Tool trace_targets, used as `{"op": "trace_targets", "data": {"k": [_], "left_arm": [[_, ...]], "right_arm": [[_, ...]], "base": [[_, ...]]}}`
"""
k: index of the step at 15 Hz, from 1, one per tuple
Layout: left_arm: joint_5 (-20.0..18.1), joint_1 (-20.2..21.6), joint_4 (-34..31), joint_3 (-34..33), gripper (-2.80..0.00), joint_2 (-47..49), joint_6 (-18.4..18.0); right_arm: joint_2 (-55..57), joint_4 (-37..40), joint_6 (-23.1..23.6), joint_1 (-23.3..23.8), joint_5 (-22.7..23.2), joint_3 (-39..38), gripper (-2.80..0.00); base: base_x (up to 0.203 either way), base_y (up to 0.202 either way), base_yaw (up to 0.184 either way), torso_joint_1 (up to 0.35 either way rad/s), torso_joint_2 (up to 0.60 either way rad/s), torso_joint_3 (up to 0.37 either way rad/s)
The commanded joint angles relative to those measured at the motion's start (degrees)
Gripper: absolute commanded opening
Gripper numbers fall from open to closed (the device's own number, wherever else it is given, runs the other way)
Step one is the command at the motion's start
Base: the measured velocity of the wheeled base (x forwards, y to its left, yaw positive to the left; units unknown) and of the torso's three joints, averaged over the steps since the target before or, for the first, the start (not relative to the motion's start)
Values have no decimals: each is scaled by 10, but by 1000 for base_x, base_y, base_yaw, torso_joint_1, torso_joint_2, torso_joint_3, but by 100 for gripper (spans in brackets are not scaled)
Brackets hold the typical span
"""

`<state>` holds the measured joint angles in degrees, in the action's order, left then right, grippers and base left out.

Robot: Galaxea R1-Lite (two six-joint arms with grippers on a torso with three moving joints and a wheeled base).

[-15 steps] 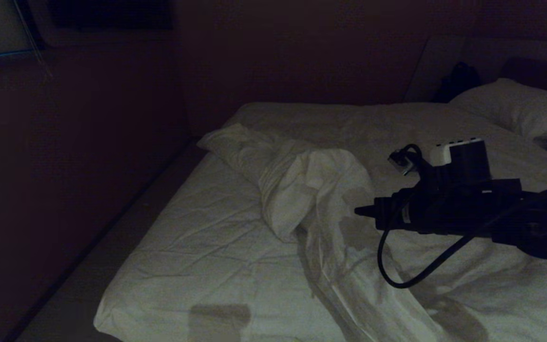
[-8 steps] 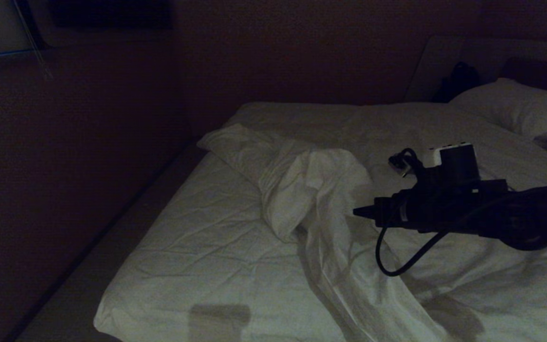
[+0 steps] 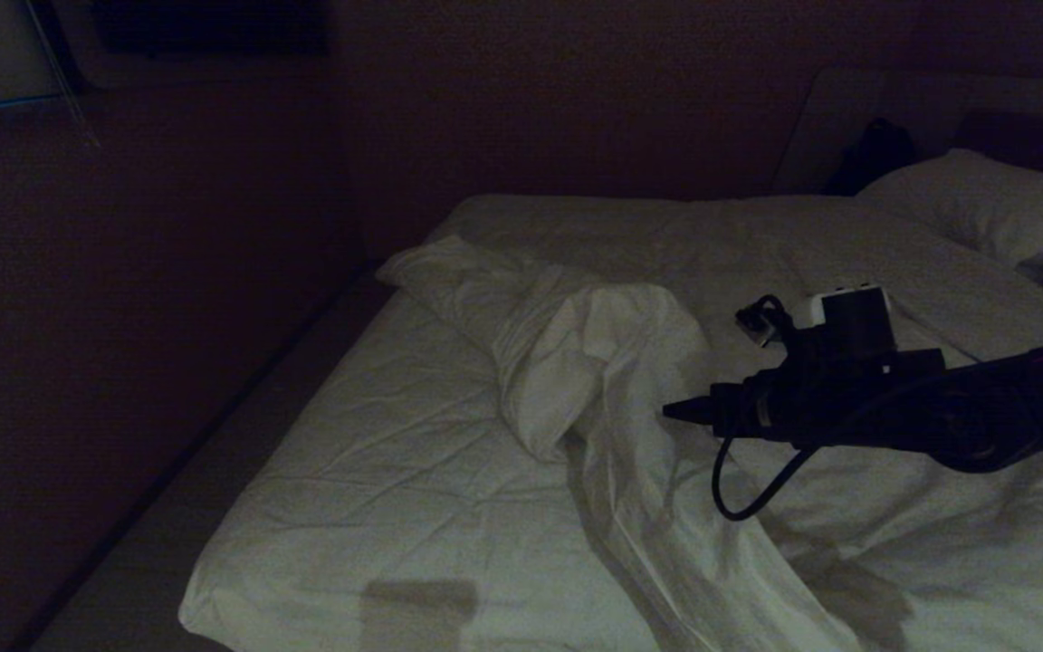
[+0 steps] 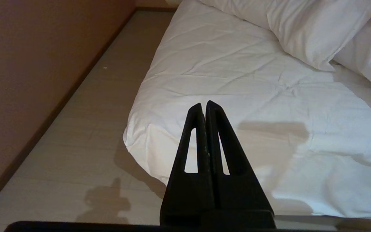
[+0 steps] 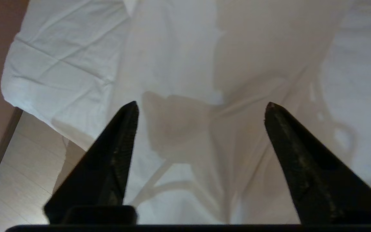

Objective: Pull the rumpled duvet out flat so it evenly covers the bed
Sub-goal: Flatten the corners of the folded blanket

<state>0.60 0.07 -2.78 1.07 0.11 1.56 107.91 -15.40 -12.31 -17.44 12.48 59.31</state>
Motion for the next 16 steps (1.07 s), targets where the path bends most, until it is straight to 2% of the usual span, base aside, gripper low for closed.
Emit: {"op": "trace_targets", "data": {"k": [1,16], "left_arm": [[0,0,0,1,-280,0,0],[0,0,0,0,-280,0,0]], "right_arm": [[10,-1,-1,1,1,2,0],[80,-2,-3,2,1,16,0]], "base": [[0,0,0,0,0,0],[0,0,0,0,0,0]]}}
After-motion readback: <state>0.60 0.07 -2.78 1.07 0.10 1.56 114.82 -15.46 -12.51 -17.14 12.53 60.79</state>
